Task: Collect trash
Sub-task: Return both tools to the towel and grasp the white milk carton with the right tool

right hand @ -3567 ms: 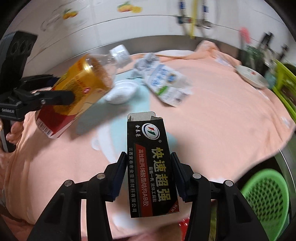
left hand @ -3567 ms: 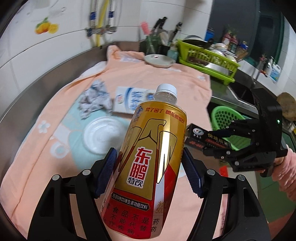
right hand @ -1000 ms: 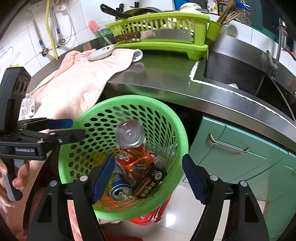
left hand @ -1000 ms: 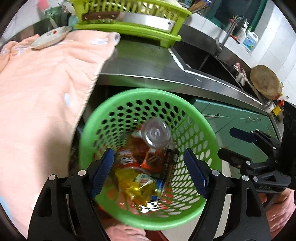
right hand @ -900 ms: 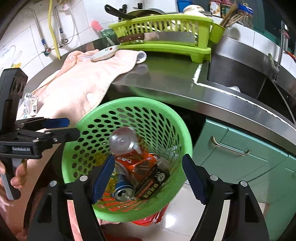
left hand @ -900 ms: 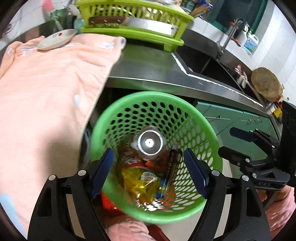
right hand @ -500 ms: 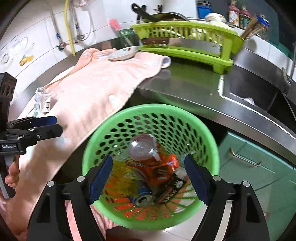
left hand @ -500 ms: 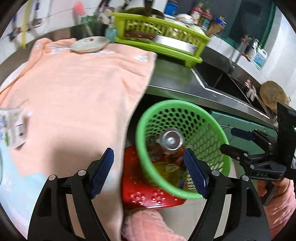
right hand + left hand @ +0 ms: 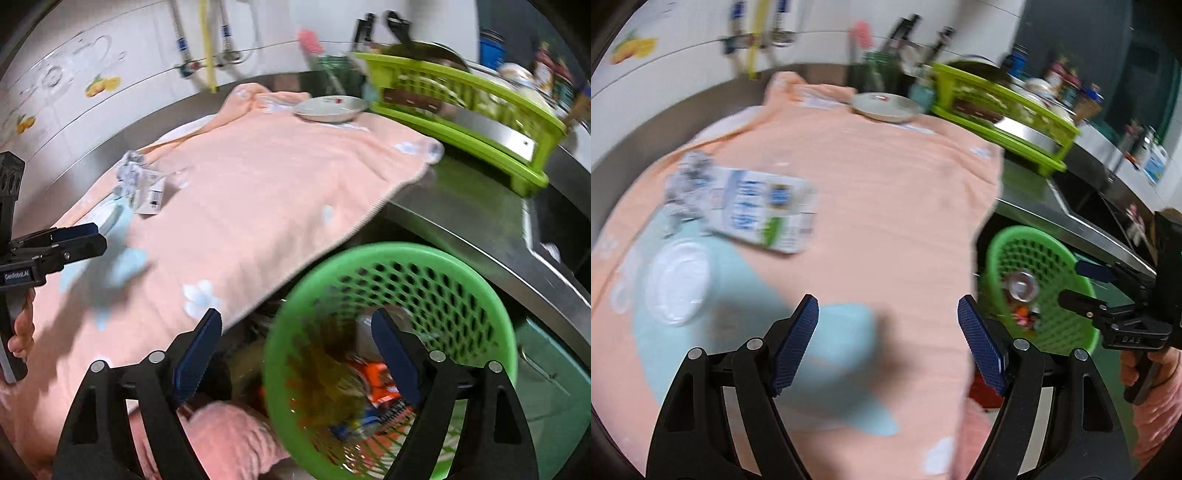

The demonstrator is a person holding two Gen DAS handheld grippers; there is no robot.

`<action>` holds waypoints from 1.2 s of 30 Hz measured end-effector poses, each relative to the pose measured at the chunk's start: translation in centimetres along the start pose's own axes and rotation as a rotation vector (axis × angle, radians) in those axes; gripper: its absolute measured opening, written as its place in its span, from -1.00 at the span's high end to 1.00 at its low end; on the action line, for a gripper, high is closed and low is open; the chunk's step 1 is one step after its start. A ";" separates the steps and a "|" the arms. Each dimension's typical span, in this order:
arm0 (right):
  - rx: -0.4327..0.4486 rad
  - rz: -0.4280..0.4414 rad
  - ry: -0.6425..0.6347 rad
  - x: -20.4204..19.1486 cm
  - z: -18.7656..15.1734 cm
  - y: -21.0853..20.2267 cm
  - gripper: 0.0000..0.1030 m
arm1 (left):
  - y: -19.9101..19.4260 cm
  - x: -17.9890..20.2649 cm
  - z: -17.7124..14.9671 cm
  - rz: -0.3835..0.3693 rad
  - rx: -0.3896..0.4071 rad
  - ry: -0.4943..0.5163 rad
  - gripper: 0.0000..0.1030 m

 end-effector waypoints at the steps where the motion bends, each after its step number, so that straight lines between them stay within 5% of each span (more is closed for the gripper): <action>1: -0.003 0.011 -0.017 -0.9 0.5 0.4 -0.56 | -0.5 -1.2 0.0 0.025 0.007 -0.009 -0.50; 13: -0.015 0.097 -0.185 -9.6 5.0 3.9 -0.57 | -4.0 -12.3 -1.1 0.179 0.035 -0.148 -0.58; 36: -0.028 0.096 -0.608 -24.3 11.4 10.1 -0.58 | -4.8 -19.4 -3.6 0.242 0.022 -0.252 -0.66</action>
Point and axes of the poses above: each gripper's, at about its wrist camera, not at the fingertips, and y roughly the way its jaws point, x to its right, z to its top, the point moved 2 cm from there along y, roughly the way its jaws point, and after that the axes turned 1 degree about -z, right-handed, at the moved point
